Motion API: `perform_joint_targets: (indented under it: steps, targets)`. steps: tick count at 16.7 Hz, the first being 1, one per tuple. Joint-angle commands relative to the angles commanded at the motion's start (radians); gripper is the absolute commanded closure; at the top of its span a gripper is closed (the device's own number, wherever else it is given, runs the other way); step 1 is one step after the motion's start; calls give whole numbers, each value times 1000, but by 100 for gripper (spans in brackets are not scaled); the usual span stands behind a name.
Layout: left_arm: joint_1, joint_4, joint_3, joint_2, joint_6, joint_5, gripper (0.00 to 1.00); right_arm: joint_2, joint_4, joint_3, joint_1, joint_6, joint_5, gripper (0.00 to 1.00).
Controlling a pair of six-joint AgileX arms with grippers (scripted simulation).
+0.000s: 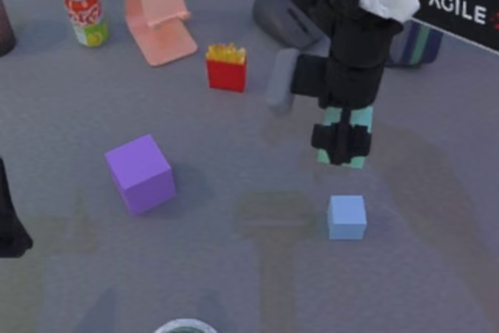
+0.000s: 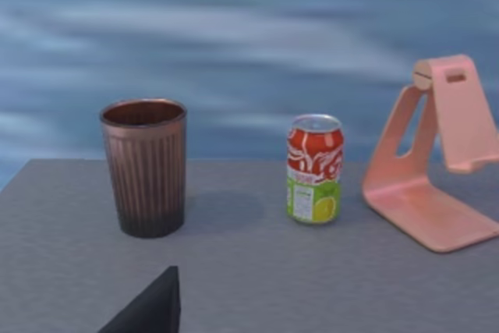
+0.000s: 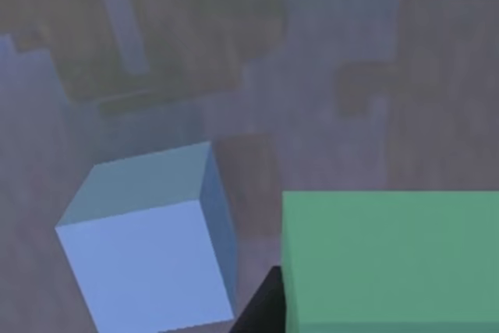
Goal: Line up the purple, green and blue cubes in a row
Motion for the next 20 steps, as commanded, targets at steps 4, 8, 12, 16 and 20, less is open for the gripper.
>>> perform_joint_targets:
  steps: [4,8,12,16,20]
  targets:
    - [0,0,0,0,0,0,0,-34,-4,-22,186,-9,0,100]
    - [0,0,0,0,0,0,0,-45,-2,-27,216,-10,1,100]
    - [0,0,0,0,0,0,0,-39,15,-40,212,-7,1,100]
    - [0,0,0,0,0,0,0,-15,162,-151,214,-9,1,100]
    - [0,0,0,0,0,0,0,5,250,-228,215,-10,2,100]
